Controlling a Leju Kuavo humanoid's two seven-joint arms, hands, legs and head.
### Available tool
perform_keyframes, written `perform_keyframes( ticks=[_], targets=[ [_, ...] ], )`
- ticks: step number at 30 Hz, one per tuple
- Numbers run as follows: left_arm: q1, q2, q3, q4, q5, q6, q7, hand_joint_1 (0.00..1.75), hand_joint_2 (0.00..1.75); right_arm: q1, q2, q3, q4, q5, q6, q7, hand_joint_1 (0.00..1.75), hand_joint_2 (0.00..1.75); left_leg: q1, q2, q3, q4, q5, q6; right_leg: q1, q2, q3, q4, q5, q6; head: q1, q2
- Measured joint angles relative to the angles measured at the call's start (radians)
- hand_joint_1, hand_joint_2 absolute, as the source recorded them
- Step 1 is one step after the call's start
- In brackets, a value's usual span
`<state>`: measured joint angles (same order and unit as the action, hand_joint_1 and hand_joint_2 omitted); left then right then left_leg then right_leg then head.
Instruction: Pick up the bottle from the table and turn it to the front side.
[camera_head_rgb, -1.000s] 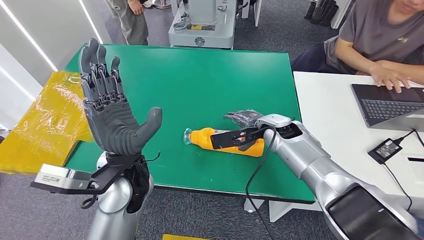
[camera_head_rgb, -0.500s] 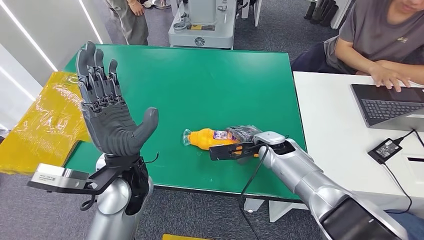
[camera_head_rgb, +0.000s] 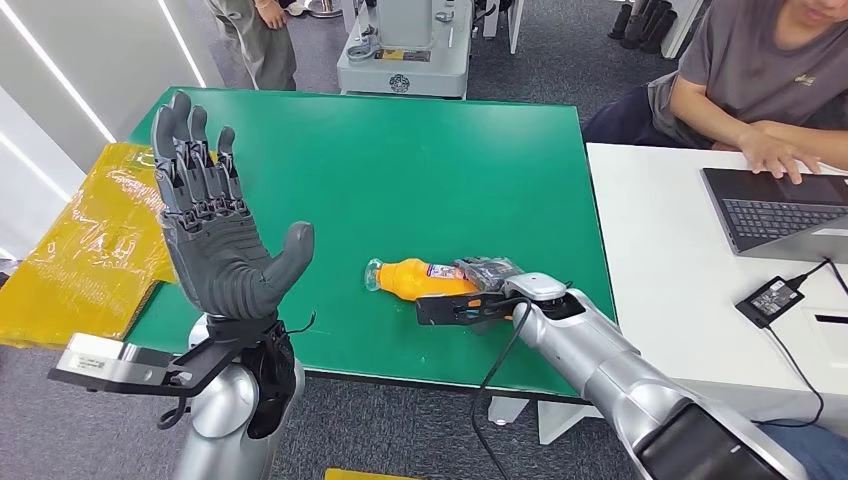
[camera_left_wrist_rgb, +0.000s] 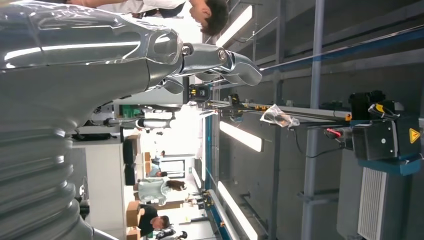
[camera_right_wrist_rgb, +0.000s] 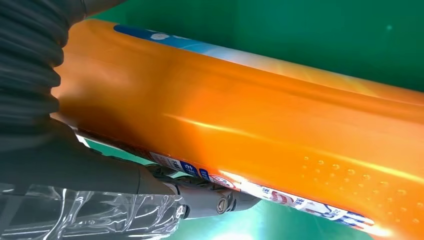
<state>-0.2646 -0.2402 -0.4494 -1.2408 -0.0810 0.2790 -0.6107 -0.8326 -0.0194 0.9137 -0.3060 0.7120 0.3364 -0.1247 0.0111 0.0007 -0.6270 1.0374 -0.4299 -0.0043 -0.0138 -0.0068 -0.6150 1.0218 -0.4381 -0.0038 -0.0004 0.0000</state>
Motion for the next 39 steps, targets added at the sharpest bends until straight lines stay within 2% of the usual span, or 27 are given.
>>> perform_keyframes(
  ticks=[8,22,23,26,27,29,39],
  targets=[
    [0.007,0.000,0.001,-0.007,-0.012,-0.004,0.009,0.00,1.75,0.002,0.004,0.010,0.003,0.053,-0.055,0.102,0.00,1.75,0.000,0.000,0.000,0.000,0.000,0.000,0.000,0.000,0.000,0.000,0.000,0.000,0.000,0.000],
    [0.014,0.000,0.004,-0.009,-0.019,-0.005,0.014,0.00,1.75,-0.006,0.008,0.029,0.003,0.081,-0.054,0.134,0.00,1.75,0.000,0.000,0.000,0.000,0.000,0.000,0.000,0.000,0.000,0.000,0.000,0.000,0.000,0.000],
    [0.015,0.000,0.004,-0.009,-0.019,-0.005,0.014,0.00,1.75,-0.006,0.008,0.030,0.003,0.082,-0.054,0.134,0.34,1.75,0.000,0.000,0.000,0.000,0.000,0.000,0.000,0.000,0.000,0.000,0.000,0.000,0.000,0.000],
    [0.015,0.000,0.004,-0.009,-0.019,-0.002,0.015,0.00,1.75,-0.006,0.008,0.033,0.003,0.084,-0.056,0.134,1.61,1.75,0.000,0.000,0.000,0.000,0.000,0.000,0.000,0.000,0.000,0.000,0.000,0.000,0.000,0.000],
    [0.015,0.000,0.005,-0.009,-0.019,-0.001,0.015,0.00,1.75,-0.006,0.008,0.035,0.003,0.084,-0.056,0.134,1.70,1.75,0.000,0.000,0.000,0.000,0.000,0.000,0.000,0.000,0.000,0.000,0.000,0.000,0.000,0.000],
    [0.015,0.000,0.005,-0.009,-0.018,0.000,0.015,0.00,1.75,-0.008,0.009,0.036,0.004,0.085,-0.058,0.133,1.75,1.75,0.000,0.000,0.000,0.000,0.000,0.000,0.000,0.000,0.000,0.000,0.000,0.000,0.000,0.000],
    [0.019,0.000,0.007,-0.011,-0.013,0.012,0.017,0.00,1.75,-0.012,0.016,0.040,0.004,0.083,-0.086,0.126,1.75,1.75,0.000,0.000,0.000,0.000,0.000,0.000,0.000,0.000,0.000,0.000,0.000,0.000,0.000,0.000]
  ],
)
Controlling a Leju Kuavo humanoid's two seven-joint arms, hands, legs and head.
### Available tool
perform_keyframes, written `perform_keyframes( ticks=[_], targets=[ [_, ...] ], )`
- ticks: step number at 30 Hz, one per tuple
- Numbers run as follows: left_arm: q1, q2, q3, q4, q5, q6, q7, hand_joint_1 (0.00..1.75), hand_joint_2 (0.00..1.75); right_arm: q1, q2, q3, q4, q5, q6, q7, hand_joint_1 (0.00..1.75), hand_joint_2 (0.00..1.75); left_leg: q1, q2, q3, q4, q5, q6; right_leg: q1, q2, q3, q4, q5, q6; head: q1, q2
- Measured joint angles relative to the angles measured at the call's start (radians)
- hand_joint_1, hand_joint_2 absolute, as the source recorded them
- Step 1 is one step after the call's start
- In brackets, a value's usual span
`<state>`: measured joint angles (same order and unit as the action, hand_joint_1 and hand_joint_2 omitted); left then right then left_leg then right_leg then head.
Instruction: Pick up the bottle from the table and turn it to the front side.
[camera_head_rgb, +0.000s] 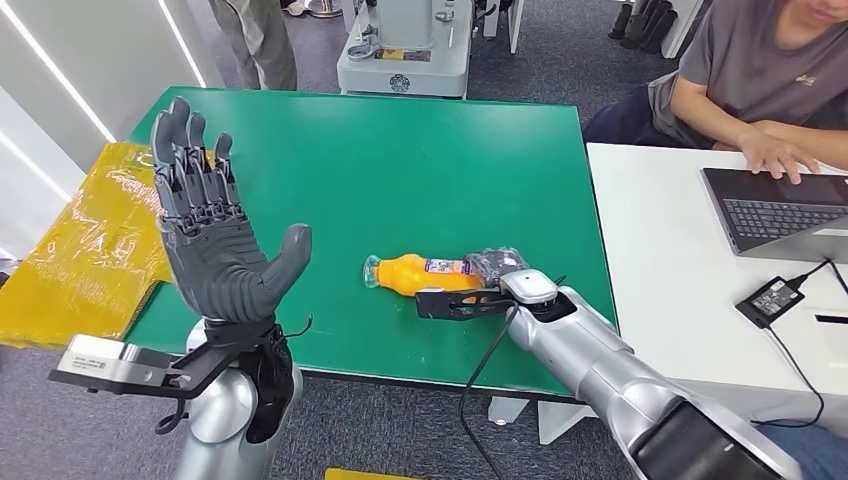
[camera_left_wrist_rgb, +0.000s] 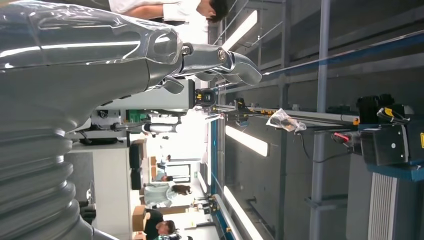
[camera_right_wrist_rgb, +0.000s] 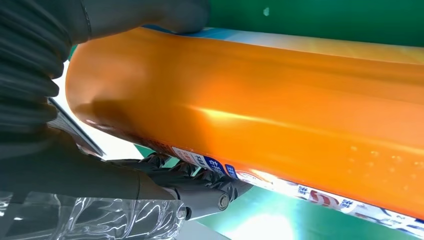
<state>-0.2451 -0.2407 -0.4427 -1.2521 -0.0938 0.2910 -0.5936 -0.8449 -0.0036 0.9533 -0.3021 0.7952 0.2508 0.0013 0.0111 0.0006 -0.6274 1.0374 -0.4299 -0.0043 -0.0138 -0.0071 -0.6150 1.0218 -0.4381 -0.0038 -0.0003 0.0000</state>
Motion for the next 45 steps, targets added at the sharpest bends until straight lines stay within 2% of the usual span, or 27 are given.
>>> perform_keyframes(
  ticks=[6,13,22,29,36,45],
  targets=[
    [0.004,0.000,0.003,-0.004,0.004,0.001,0.000,0.00,1.75,0.001,0.003,-0.001,0.000,-0.008,-0.052,-0.012,1.75,1.75,0.000,0.000,0.000,0.000,0.000,0.000,0.000,0.000,0.000,0.000,0.000,0.000,0.000,0.000],
    [0.021,0.000,0.013,-0.026,0.003,0.007,0.000,0.00,1.75,0.006,0.022,-0.044,-0.014,-0.048,-0.207,-0.041,1.75,1.75,0.000,0.000,0.000,0.000,0.000,0.000,0.000,0.000,0.000,0.000,0.000,0.000,0.000,0.000],
    [0.033,0.000,0.022,-0.045,-0.005,0.017,-0.001,0.00,1.75,0.056,0.076,-0.207,-0.122,-0.148,-0.543,-0.106,1.75,1.75,0.000,0.000,-0.001,0.000,0.000,0.000,0.000,0.000,-0.001,0.000,0.000,0.000,0.000,0.000],
    [0.032,0.000,0.022,-0.045,-0.023,0.016,-0.001,0.00,1.75,0.188,0.091,-0.344,-0.306,-0.185,-0.752,-0.226,1.75,1.75,0.000,0.000,-0.001,0.000,0.000,0.000,0.000,0.000,-0.001,-0.001,0.000,0.000,0.000,0.000],
    [0.004,0.000,0.021,-0.041,-0.022,-0.040,0.010,0.00,1.75,0.363,0.102,-0.426,-0.509,-0.205,-0.804,-0.369,1.75,1.75,0.000,0.000,-0.001,0.000,-0.001,0.000,0.000,0.000,-0.001,-0.001,-0.001,0.000,0.000,0.000],
    [-0.073,-0.001,0.017,0.055,0.039,-0.155,0.058,0.00,1.75,0.424,0.112,-0.464,-0.602,-0.238,-0.796,-0.481,1.75,1.75,0.000,0.000,-0.001,0.000,0.000,0.001,0.000,0.000,-0.001,-0.001,0.000,0.000,0.000,0.000]
  ],
)
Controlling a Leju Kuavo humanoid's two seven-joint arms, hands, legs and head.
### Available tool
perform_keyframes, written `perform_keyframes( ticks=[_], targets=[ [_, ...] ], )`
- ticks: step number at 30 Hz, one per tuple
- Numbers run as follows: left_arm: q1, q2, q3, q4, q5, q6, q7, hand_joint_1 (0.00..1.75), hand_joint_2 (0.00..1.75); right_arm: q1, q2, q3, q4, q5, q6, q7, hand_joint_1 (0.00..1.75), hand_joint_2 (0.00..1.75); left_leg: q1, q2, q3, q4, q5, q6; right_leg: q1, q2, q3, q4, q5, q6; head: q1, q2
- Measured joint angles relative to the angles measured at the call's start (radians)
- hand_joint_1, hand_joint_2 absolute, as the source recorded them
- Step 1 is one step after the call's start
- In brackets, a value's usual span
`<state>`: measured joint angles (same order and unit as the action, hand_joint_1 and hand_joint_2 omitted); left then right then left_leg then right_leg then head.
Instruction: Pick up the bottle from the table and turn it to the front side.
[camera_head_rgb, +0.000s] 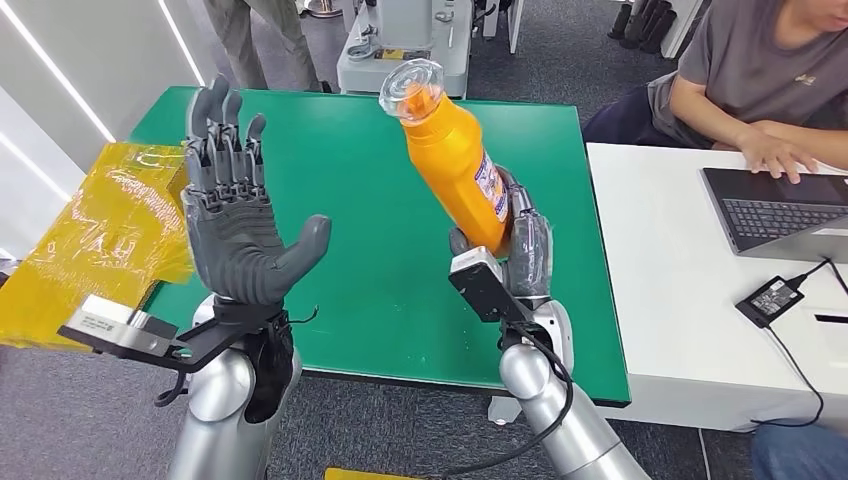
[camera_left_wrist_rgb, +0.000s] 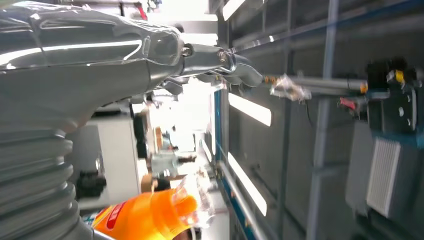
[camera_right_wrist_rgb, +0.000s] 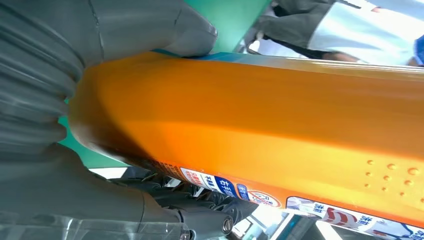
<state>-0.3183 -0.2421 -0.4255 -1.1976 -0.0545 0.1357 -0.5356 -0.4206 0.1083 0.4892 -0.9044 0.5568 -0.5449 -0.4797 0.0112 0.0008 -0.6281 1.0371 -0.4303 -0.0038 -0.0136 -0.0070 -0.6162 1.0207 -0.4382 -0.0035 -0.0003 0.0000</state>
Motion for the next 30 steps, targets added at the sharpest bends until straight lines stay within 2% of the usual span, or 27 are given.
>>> perform_keyframes(
  ticks=[8,13,19,30],
  targets=[
    [-0.074,-0.018,-0.022,0.160,0.063,-0.098,0.031,0.00,1.75,0.025,0.012,0.000,-0.040,-0.008,0.006,-0.104,1.75,1.75,0.000,0.000,0.000,0.000,0.000,0.000,0.000,0.000,0.000,0.000,0.000,0.000,0.000,0.000],
    [-0.101,-0.024,-0.027,0.218,0.072,-0.113,0.033,0.00,1.75,0.023,0.015,0.011,-0.045,-0.012,0.037,-0.135,1.75,1.75,0.000,0.000,0.000,0.000,0.000,0.000,0.000,0.001,0.000,0.000,0.000,0.000,0.000,0.000],
    [-0.114,-0.023,-0.028,0.245,0.072,-0.115,0.033,0.00,1.75,-0.005,0.019,0.032,-0.010,-0.026,0.082,-0.148,1.75,1.75,0.000,0.000,0.000,0.000,0.000,0.000,0.000,0.001,0.000,0.000,0.000,0.000,0.000,0.000],
    [-0.124,-0.008,-0.028,0.262,0.074,-0.114,0.033,0.00,1.75,-0.076,0.024,0.077,0.152,-0.040,0.170,-0.143,1.75,1.75,0.000,0.000,0.000,0.000,0.000,0.000,0.000,0.001,0.000,0.000,0.000,0.000,0.000,0.000]
  ],
)
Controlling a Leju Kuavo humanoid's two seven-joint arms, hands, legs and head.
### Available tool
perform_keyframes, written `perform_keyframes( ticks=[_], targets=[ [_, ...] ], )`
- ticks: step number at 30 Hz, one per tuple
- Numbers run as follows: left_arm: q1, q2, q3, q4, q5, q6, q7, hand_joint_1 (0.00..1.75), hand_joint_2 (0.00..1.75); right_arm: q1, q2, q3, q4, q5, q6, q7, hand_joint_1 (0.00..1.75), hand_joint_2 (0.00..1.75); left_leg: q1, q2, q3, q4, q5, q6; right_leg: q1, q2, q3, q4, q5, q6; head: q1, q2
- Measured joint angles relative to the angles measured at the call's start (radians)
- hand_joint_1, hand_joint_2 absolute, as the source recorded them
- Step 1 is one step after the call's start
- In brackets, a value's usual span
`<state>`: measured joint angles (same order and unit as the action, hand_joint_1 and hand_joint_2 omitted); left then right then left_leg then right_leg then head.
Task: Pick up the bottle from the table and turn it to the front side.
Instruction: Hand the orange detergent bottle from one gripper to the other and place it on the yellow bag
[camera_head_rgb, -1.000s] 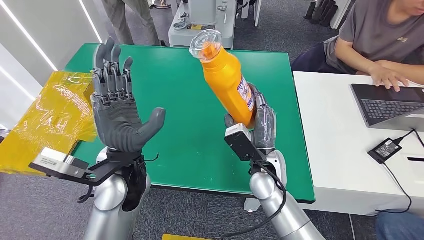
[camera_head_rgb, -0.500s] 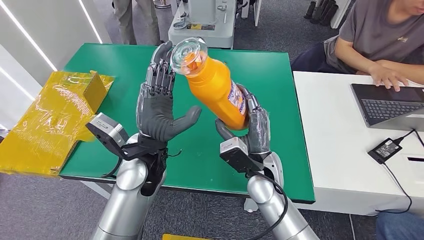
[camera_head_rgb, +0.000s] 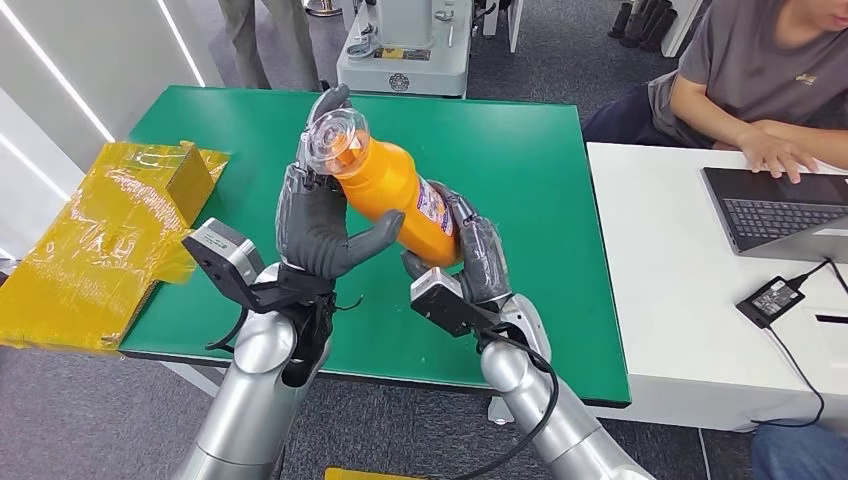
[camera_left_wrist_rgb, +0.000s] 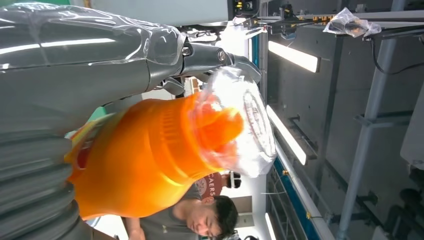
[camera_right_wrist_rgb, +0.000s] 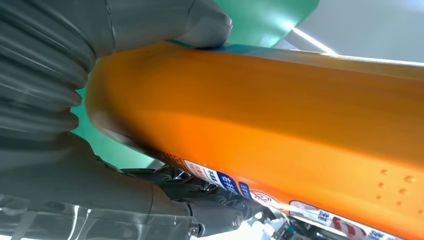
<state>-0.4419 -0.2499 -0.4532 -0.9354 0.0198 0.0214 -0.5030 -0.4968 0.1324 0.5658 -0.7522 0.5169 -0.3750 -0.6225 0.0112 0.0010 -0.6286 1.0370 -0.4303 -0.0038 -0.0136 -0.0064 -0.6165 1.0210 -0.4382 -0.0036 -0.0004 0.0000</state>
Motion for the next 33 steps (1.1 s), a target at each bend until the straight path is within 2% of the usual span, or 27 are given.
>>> perform_keyframes(
  ticks=[17,23,33],
  targets=[
    [-0.011,-0.016,-0.040,0.071,-0.074,0.008,0.016,0.00,1.75,-0.026,0.005,0.012,0.074,0.006,0.017,-0.017,1.75,1.75,0.000,0.000,0.000,0.000,0.000,0.000,0.000,0.000,0.000,0.000,0.000,0.000,0.000,0.000],
    [-0.007,-0.011,-0.039,0.074,-0.106,0.047,0.031,0.00,1.75,-0.025,0.006,0.012,0.069,-0.001,0.035,-0.039,1.75,1.75,0.000,0.000,0.000,0.000,0.000,0.000,0.000,0.000,0.000,0.000,0.000,0.000,0.000,0.000],
    [-0.002,-0.007,-0.007,0.093,-0.156,0.104,0.025,0.00,1.75,-0.018,0.008,0.015,0.071,0.025,0.090,-0.021,1.75,1.75,0.000,0.000,-0.001,0.000,0.000,0.000,0.000,0.000,0.000,0.000,0.000,0.000,0.000,0.000]
  ],
)
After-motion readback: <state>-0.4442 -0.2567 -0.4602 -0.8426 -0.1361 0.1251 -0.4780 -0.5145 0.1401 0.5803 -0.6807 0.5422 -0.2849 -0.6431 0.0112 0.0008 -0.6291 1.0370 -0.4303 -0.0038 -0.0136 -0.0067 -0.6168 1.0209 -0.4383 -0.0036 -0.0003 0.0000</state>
